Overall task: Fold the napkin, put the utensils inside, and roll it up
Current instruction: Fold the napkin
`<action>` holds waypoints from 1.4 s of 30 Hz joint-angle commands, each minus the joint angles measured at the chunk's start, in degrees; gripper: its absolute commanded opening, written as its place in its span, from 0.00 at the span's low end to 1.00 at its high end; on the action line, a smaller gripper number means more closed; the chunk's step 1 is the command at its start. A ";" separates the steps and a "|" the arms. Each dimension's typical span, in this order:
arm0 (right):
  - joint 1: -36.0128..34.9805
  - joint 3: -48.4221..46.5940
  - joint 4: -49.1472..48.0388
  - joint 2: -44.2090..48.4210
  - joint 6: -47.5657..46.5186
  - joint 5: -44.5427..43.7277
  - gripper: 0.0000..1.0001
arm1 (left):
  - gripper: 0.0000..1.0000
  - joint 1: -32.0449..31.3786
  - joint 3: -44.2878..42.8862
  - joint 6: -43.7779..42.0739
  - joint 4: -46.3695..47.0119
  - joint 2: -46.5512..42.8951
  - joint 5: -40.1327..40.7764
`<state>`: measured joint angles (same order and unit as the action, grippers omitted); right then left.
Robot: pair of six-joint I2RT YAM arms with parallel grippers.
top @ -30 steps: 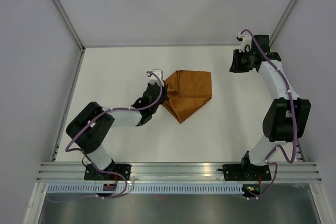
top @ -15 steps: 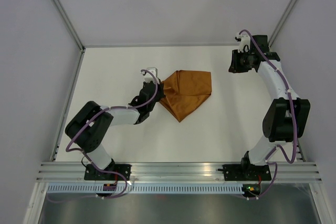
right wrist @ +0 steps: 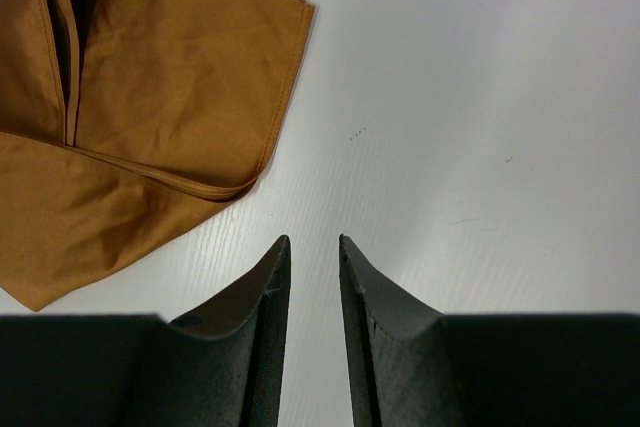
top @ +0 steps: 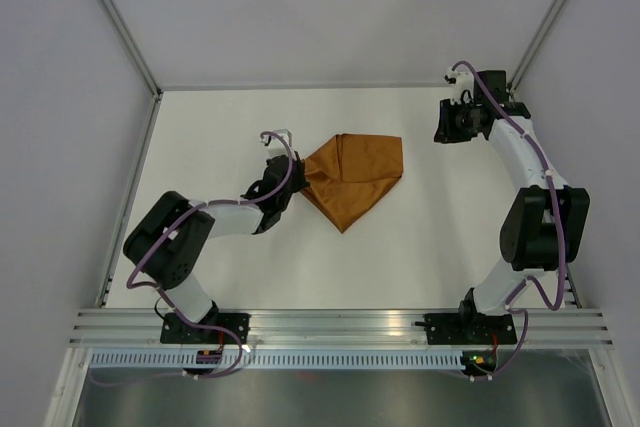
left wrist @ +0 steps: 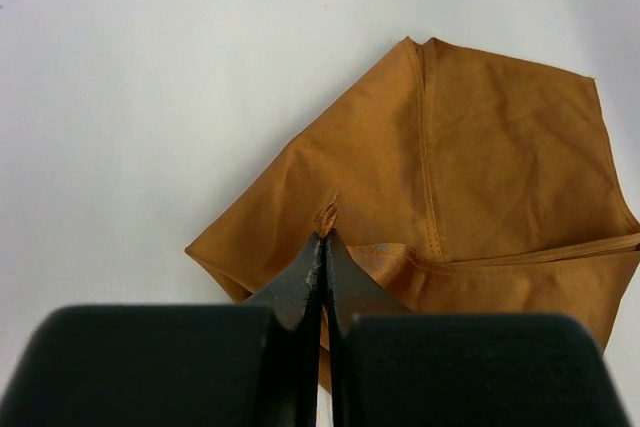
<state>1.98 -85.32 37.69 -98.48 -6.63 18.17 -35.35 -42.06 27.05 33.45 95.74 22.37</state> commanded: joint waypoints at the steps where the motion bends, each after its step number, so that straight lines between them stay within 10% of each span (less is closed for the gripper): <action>1: -0.40 0.59 -0.95 -0.05 -0.66 -0.16 0.32 | 0.02 0.99 -1.79 3.89 -1.02 0.67 0.22; 26: -1.45 2.26 -1.83 -0.14 -0.84 -0.77 0.32 | 0.02 4.85 -3.29 7.32 -4.36 3.92 -2.24; 42: -1.54 2.97 -2.01 0.39 -1.54 -1.03 0.32 | 0.40 5.82 -4.34 7.23 -6.47 4.01 -2.07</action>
<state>0.69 -82.52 36.82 -98.48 -7.38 17.87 -30.06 -44.84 32.60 26.83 99.85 20.43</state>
